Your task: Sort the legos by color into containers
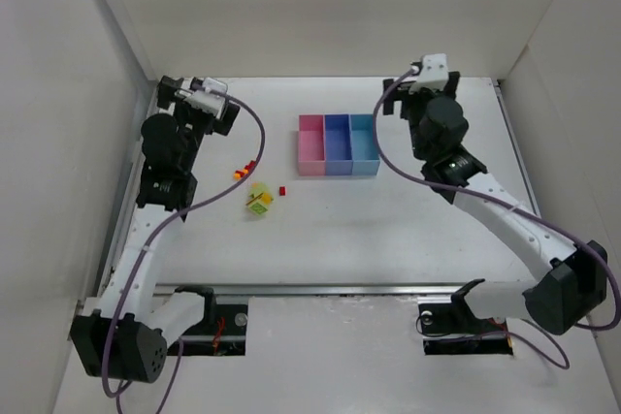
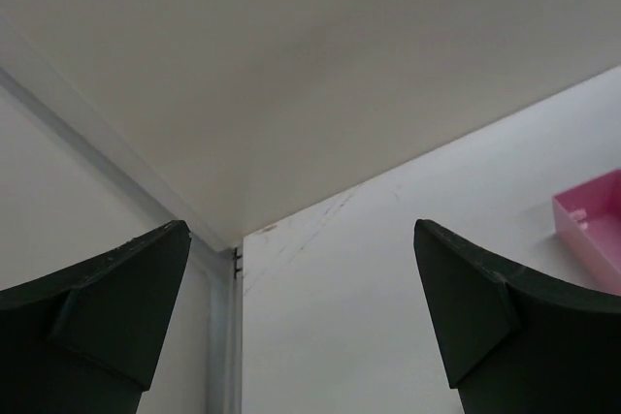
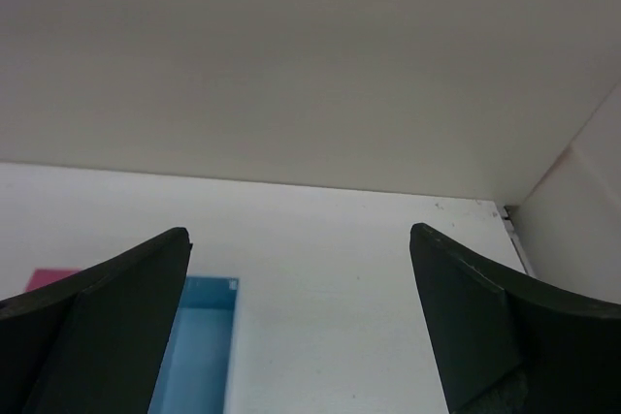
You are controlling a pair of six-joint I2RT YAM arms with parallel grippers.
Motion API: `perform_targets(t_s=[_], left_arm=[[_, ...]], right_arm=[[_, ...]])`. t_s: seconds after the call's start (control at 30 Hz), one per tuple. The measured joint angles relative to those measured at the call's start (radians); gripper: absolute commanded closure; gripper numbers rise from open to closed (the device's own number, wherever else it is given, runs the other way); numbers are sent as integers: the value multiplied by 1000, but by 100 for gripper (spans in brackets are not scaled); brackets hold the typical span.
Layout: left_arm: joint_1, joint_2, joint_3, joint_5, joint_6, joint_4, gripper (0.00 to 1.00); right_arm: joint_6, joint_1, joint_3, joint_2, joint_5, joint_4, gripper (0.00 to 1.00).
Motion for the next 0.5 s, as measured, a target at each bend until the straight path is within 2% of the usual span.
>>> perform_targets(t_s=[0.1,0.17,0.33,0.4,0.5], left_arm=[[-8,82,166,-15,68,-220,0],[-29,134,217,-30,83,-341,0],[-103,194,231,47,137,-623,0],[-128,195,231,61,140,-681,0],[-127,189,232,24,111,-688,0]], right_arm=[[-43,143,100,41,76,-121,0],[-43,200,139,71,53,-211,0],[31,208,149,101,-65,-369,0],[74,217,166,114,-81,-436,0],[138,268,220,159,-78,-524,1]])
